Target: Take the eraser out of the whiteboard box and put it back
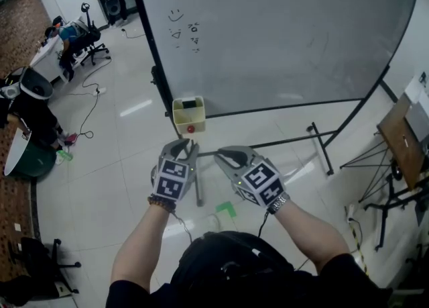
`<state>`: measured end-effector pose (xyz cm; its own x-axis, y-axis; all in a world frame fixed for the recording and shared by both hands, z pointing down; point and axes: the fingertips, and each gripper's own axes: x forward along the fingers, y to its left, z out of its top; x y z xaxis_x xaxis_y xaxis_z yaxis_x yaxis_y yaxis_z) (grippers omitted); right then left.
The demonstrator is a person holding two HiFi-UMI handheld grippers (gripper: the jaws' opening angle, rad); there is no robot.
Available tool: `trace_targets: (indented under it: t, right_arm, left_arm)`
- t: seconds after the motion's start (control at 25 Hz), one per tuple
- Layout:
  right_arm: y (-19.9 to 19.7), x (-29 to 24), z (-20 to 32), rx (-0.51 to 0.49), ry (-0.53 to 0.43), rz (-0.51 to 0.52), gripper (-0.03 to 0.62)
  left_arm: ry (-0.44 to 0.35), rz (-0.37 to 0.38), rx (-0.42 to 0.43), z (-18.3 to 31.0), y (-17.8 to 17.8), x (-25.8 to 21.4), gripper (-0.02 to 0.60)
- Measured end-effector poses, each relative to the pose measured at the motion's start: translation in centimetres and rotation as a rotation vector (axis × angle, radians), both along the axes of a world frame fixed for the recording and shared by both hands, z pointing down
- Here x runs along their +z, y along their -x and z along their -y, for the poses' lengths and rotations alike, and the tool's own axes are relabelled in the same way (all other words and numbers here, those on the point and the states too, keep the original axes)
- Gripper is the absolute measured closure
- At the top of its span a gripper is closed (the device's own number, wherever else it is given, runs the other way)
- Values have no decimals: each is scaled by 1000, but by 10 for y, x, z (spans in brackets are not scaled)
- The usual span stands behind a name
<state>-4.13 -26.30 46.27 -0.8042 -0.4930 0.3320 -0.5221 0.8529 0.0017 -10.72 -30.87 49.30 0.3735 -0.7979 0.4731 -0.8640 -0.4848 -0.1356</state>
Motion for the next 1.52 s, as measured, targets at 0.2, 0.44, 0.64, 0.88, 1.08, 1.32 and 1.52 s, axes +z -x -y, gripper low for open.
trace_targets:
  t: [0.2,0.44,0.64,0.88,1.08,1.32,1.52]
  right_arm:
    - [-12,0,-30,-6,-8,1,525]
    - [-22,-3,-65,-21,-17,-8,542]
    - [-31,-6,-95,-28,-21,-8,556]
    - [-38,-11,-126,-25,-32,-3,566]
    - [-39,-14,-148,-29,-36,-5,569]
    - [-31,-17,-169,-20,-37,2,569]
    - [-23,-20,-179,-7,-46,5,571]
  left_arm:
    - [12,-14,-20,-35,-14,-1,539]
    - [37,-61,-65,-74,-24,-4,557]
    - [48,-92,-96,-108,-33,-7,566]
    - [57,-115,-110,-146,-44,-14,575]
    - [54,-132,-120,-174,-51,-21,578]
    - [50,-152,-130,-199,-49,-27,577]
    - [53,-163,-116,-210,-45,-28,577]
